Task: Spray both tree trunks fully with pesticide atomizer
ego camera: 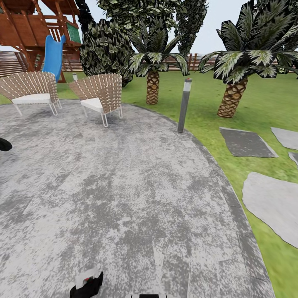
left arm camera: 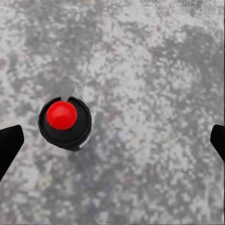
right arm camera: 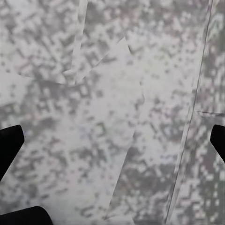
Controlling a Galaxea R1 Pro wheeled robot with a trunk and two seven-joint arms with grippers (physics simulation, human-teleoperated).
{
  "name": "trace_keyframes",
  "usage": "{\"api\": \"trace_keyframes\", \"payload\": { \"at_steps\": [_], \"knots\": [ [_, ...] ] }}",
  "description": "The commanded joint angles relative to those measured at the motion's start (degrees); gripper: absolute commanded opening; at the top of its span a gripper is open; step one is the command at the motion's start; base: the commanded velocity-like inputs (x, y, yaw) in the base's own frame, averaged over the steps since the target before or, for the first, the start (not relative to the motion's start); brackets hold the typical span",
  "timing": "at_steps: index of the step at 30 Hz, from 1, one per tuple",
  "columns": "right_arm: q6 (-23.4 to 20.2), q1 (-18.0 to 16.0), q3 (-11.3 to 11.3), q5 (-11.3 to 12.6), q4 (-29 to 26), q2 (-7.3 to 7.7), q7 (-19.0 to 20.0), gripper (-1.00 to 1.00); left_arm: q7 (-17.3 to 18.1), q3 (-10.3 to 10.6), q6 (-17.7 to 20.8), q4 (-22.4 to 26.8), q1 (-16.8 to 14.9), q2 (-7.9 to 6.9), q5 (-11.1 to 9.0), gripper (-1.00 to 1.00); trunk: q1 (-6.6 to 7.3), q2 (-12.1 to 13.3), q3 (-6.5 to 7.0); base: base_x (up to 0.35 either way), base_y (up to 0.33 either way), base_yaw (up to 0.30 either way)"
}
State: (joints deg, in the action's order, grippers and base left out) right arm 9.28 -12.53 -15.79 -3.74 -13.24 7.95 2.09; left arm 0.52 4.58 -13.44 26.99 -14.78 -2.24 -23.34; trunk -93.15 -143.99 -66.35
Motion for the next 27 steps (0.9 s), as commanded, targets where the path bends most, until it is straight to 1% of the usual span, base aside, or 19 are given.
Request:
{"api": "trace_keyframes", "payload": {
  "at_steps": [1, 3, 9, 16, 19, 27],
  "knots": [
    [0.21, -0.04, -0.47, -0.39, 0.06, -0.02, 0.22, 1.0, 0.02, 0.58, -0.23, 0.93, 0.25, -0.08, -0.62, 1.0, 0.01, -0.01, -0.04, 0.0, 0.0, 0.0],
    [0.21, -0.04, -0.47, -0.39, 0.06, -0.03, 0.21, 1.0, -0.06, 0.9, -0.09, 2.76, 0.84, -0.11, -0.64, 1.0, 0.01, -0.01, -0.04, 0.0, 0.0, 0.0],
    [0.21, -0.04, -0.47, -0.39, 0.08, -0.04, 0.22, 1.0, -0.21, 1.16, -0.02, 4.21, 1.43, -0.07, -0.66, 1.0, 0.01, -0.01, -0.04, 0.0, 0.0, 0.0],
    [0.21, -0.04, -0.47, -0.39, 0.13, -0.04, 0.23, 1.0, -1.09, 1.2, 0.12, 4.36, 1.54, -0.12, -0.66, 1.0, 0.01, -0.01, -0.04, 0.0, 0.0, 0.0],
    [0.21, -0.04, -0.47, -0.39, 0.14, -0.04, 0.21, 1.0, -2.39, 1.14, 0.15, 4.3, 1.57, -0.15, -0.66, 1.0, 0.01, -0.01, -0.04, 0.0, 0.0, 0.0],
    [0.21, -0.04, -0.47, -0.39, 0.14, -0.04, 0.23, 1.0, -3.31, 0.83, 0.17, 2.54, 1.52, -0.2, -0.74, 1.0, 0.01, -0.01, -0.04, 0.0, 0.0, 0.0]
  ]
}}
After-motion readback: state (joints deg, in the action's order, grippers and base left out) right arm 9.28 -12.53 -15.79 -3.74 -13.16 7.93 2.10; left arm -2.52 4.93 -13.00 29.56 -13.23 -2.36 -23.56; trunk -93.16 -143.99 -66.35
